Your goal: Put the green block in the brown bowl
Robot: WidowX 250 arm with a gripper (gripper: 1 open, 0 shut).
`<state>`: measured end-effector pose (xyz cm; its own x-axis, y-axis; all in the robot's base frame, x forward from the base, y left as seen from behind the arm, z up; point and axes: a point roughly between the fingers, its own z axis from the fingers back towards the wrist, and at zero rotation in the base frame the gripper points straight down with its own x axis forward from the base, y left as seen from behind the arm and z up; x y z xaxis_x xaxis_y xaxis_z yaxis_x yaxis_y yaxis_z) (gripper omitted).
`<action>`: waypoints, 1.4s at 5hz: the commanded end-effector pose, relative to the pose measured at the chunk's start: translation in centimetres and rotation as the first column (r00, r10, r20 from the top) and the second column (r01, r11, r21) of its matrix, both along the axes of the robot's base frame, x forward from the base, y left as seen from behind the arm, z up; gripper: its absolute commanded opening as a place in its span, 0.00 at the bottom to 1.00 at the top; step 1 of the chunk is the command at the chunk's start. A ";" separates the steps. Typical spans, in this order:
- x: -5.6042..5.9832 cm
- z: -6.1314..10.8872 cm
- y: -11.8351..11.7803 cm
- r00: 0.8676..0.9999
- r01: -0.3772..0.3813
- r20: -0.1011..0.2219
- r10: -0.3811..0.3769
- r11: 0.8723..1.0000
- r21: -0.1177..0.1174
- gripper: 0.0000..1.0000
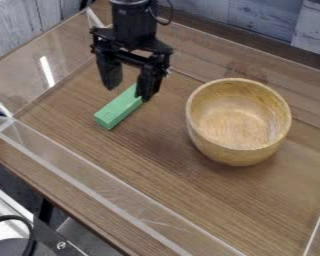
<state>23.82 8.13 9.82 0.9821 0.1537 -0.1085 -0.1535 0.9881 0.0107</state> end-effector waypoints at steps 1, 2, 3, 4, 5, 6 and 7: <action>0.4 0.0 1.2 1.000 -0.007 0.024 0.007 1.000 0.020 1.00; 0.4 -1.2 1.9 1.000 -0.017 0.013 0.016 1.000 0.021 1.00; 0.7 -2.1 2.4 1.000 -0.023 0.004 0.023 1.000 0.021 1.00; 1.1 -2.9 2.9 1.000 -0.026 0.001 0.026 0.999 0.019 1.00; 1.5 -3.4 3.2 1.000 -0.025 0.018 0.024 1.000 0.009 1.00; 1.9 -3.5 3.4 0.999 -0.022 0.027 0.022 1.000 0.002 1.00; 2.2 -3.2 3.4 0.999 -0.016 0.040 0.017 1.000 -0.006 1.00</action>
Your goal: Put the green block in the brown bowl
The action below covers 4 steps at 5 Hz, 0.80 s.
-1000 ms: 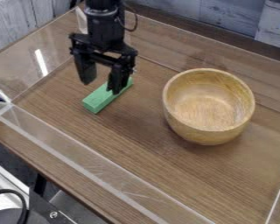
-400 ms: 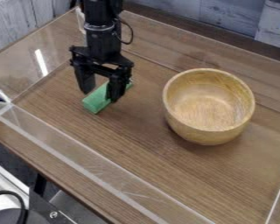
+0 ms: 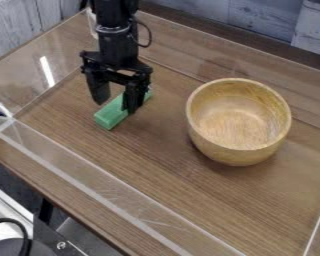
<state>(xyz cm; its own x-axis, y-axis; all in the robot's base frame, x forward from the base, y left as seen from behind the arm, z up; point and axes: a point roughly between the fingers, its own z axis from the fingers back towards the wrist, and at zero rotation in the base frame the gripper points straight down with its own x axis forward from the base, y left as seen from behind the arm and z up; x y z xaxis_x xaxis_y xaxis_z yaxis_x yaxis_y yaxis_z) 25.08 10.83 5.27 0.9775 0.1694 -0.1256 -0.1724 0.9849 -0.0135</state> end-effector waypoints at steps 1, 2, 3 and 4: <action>1.0 1.5 0.6 0.998 0.004 0.064 -0.005 1.000 0.013 1.00; 1.0 1.6 0.6 0.997 0.006 0.072 -0.006 1.000 0.007 1.00; 1.1 1.6 0.6 0.997 0.007 0.079 -0.007 1.000 0.003 1.00; 1.1 1.9 0.5 0.996 0.009 0.087 -0.009 1.000 -0.001 1.00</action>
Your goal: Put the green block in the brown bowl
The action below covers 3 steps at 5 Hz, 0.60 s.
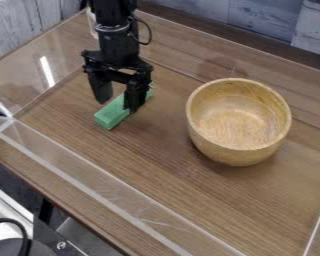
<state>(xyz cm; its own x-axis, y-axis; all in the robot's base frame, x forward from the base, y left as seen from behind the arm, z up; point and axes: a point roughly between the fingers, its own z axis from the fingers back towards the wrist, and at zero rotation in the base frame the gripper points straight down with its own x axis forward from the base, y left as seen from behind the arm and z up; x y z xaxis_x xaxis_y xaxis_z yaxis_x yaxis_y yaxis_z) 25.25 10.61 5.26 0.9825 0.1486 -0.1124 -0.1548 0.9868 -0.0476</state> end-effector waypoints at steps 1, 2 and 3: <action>1.0 2.2 0.6 0.997 -0.008 0.078 0.006 1.000 0.027 1.00; 0.9 2.5 0.5 0.996 -0.006 0.088 0.004 1.000 0.024 1.00; 0.9 2.8 0.5 0.995 -0.003 0.097 0.001 1.000 0.022 1.00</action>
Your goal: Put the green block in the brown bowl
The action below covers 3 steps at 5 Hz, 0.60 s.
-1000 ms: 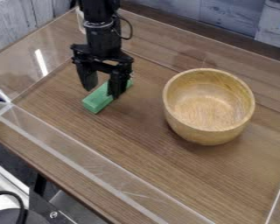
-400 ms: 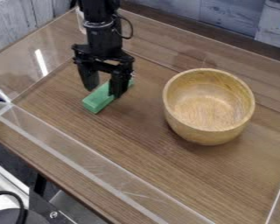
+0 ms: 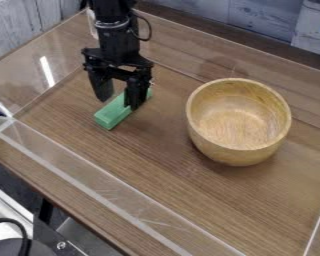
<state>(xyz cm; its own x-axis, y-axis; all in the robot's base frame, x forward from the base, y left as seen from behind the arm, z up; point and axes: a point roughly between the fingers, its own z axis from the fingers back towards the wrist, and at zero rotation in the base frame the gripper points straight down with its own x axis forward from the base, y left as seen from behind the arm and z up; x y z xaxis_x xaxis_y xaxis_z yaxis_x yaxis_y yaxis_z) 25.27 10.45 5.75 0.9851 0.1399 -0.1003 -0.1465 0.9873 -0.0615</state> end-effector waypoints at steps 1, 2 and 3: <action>1.0 2.1 0.8 0.997 -0.014 0.082 0.011 0.999 0.033 1.00; 1.1 1.8 0.8 0.997 -0.015 0.080 0.013 0.999 0.033 1.00; 1.1 1.1 0.9 0.997 -0.022 0.069 0.020 0.999 0.034 0.00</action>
